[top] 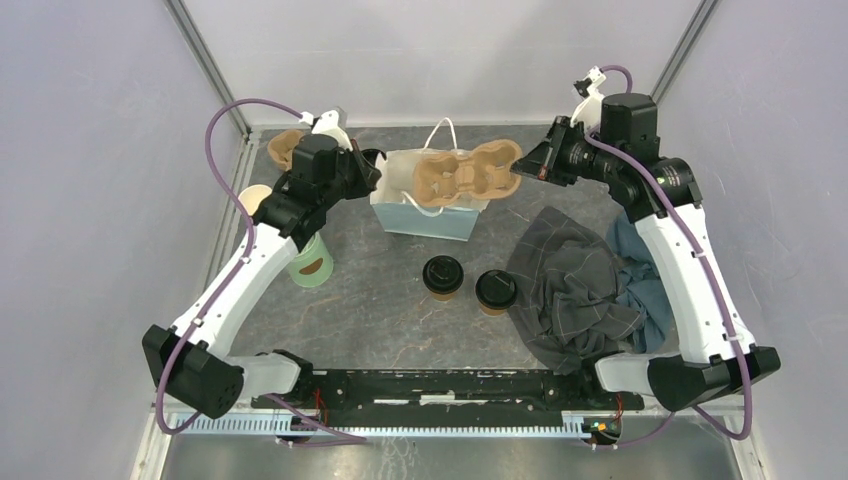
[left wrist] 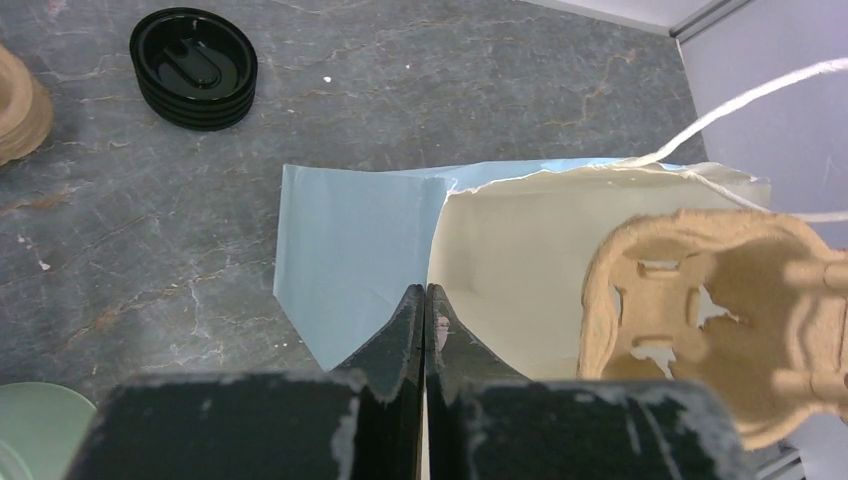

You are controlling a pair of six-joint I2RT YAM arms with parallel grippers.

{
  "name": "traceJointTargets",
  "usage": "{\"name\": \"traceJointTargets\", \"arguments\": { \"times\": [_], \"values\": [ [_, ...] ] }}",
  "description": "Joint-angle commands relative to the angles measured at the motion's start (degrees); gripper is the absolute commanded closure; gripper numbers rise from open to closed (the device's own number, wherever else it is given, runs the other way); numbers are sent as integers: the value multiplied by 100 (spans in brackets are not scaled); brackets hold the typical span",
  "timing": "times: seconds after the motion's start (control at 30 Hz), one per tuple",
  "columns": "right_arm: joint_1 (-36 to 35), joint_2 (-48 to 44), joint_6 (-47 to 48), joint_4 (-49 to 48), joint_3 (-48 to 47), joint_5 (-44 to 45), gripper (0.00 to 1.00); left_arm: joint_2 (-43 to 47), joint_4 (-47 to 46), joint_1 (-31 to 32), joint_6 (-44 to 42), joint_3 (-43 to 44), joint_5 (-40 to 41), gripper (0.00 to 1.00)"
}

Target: Pack the takeout coffee

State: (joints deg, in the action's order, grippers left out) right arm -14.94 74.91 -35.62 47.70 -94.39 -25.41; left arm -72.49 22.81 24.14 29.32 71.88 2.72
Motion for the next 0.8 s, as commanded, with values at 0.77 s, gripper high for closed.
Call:
{"name": "traceJointTargets", "arguments": {
  "times": [0.77],
  "values": [
    [-1047, -174, 547, -317, -104, 2456, 100, 333, -725, 214, 399, -345, 255, 98]
  ]
}}
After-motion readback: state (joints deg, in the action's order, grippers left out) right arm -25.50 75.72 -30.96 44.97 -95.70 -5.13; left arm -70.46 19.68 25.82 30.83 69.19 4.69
